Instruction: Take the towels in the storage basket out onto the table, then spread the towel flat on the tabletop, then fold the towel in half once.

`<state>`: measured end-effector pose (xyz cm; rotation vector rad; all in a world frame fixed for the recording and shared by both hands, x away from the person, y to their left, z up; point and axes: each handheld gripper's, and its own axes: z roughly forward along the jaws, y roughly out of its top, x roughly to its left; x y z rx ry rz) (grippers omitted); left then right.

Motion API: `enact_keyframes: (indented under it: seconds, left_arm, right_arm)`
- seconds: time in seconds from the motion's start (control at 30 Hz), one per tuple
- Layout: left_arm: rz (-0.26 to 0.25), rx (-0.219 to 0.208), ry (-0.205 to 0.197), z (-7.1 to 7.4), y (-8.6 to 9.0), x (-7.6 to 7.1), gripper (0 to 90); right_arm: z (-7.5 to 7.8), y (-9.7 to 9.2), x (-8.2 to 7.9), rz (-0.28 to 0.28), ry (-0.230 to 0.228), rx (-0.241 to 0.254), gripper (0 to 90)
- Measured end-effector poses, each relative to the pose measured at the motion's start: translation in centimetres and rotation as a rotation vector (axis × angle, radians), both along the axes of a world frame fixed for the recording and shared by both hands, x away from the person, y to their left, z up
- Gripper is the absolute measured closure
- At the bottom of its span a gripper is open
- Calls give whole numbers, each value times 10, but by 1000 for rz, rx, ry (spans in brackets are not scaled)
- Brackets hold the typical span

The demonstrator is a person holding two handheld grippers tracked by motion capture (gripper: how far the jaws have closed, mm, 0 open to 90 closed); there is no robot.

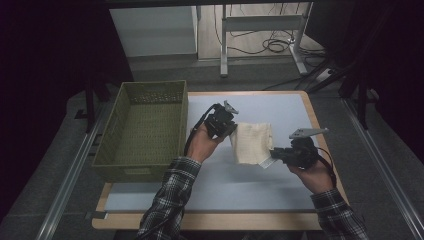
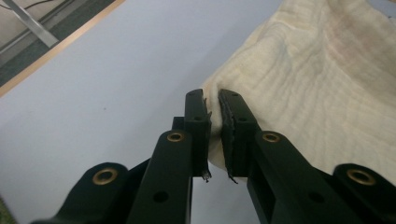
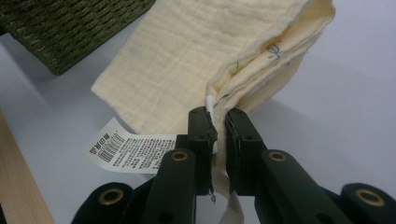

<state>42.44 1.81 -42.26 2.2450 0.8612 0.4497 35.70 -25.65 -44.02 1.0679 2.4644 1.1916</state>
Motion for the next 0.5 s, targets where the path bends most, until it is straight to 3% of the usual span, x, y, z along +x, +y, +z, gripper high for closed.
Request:
enact_keyframes:
  seconds: [0.5]
  left_arm:
    - [58,2,-27,17,38,-2,822]
  right_arm:
    - [14,46,15,60,-16,-12,810]
